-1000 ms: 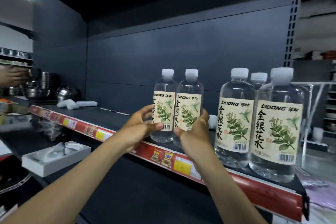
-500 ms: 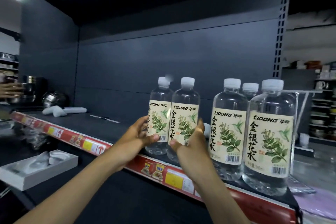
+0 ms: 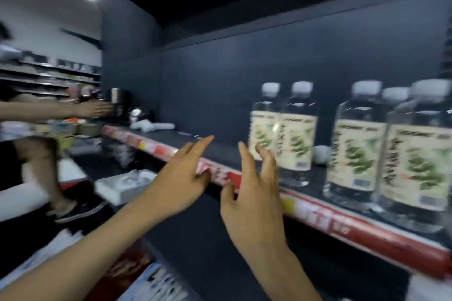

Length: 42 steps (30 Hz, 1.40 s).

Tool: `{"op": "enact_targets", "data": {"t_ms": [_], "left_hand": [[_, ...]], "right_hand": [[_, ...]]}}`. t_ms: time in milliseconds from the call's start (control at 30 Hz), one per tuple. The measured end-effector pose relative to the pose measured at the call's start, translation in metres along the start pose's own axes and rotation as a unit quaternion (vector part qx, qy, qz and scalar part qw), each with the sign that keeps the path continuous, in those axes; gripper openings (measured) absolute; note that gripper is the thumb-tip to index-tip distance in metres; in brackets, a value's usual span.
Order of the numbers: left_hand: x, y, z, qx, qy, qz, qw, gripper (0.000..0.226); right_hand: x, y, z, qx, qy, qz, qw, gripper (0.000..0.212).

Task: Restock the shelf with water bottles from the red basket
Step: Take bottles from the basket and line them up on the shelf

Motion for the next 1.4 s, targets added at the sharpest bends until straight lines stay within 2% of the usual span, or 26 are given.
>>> {"op": "enact_targets", "data": {"t_ms": [67, 167, 267, 367, 533, 667, 767, 833, 900, 933, 1000, 1100, 1167, 1300, 1400], "left_hand": [[0.017, -0.038, 0.020, 0.039, 0.137, -0.015, 0.990, 0.068], [0.045, -0.105, 0.049, 0.135, 0.279, -0.010, 0.951, 0.064], [0.075, -0.184, 0.072, 0.229, 0.353, -0.005, 0.907, 0.064], [0.101, -0.272, 0.088, 0.330, 0.380, -0.012, 0.864, 0.060], [0.120, -0.447, 0.101, 0.547, 0.317, -0.008, 0.775, 0.055], [0.101, -0.585, 0.086, 0.704, 0.232, -0.013, 0.672, 0.050], [0.077, -0.667, 0.076, 0.774, 0.147, -0.024, 0.615, 0.048], [0.060, -0.708, 0.072, 0.797, 0.090, -0.036, 0.596, 0.045], [0.040, -0.739, 0.075, 0.809, 0.042, -0.043, 0.585, 0.044], [0.030, -0.748, 0.078, 0.810, 0.022, -0.046, 0.584, 0.043], [0.012, -0.757, 0.090, 0.805, -0.024, -0.059, 0.590, 0.038], [-0.010, -0.756, 0.113, 0.787, -0.093, -0.088, 0.604, 0.034], [-0.026, -0.753, 0.130, 0.776, -0.148, -0.106, 0.604, 0.031], [-0.053, -0.751, 0.158, 0.751, -0.254, -0.106, 0.601, 0.028], [-0.065, -0.750, 0.178, 0.757, -0.298, -0.140, 0.565, 0.028]], "right_hand": [[-0.030, -0.003, 0.019, 0.034, 0.005, 0.037, 0.999, 0.068], [-0.082, -0.012, 0.054, 0.075, 0.052, 0.101, 0.991, 0.069], [-0.138, -0.032, 0.093, 0.121, 0.106, 0.182, 0.970, 0.066], [-0.190, -0.060, 0.136, 0.165, 0.132, 0.271, 0.939, 0.064], [-0.266, -0.127, 0.217, 0.241, 0.166, 0.413, 0.862, 0.052], [-0.318, -0.202, 0.287, 0.284, 0.180, 0.515, 0.789, 0.049], [-0.356, -0.271, 0.324, 0.291, 0.194, 0.600, 0.720, 0.047], [-0.385, -0.312, 0.337, 0.270, 0.186, 0.656, 0.679, 0.050], [-0.416, -0.344, 0.339, 0.228, 0.167, 0.702, 0.653, 0.055], [-0.431, -0.355, 0.337, 0.205, 0.160, 0.716, 0.647, 0.055], [-0.455, -0.366, 0.322, 0.162, 0.134, 0.722, 0.659, 0.058], [-0.487, -0.366, 0.286, 0.094, 0.070, 0.695, 0.710, 0.072], [-0.505, -0.366, 0.266, 0.070, 0.045, 0.671, 0.736, 0.072], [-0.535, -0.378, 0.254, 0.059, 0.023, 0.680, 0.730, 0.079], [-0.545, -0.379, 0.256, 0.063, -0.037, 0.677, 0.733, 0.068]]}}
Point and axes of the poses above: each hand's wrist, its own y-axis towards the middle knuckle, its own x-axis out of the back of the hand, z = x × y, the point moved 2 cm from there along y, towards the middle knuckle, and after that the axes turned 13 degrees about z, right-handed, at the moved point
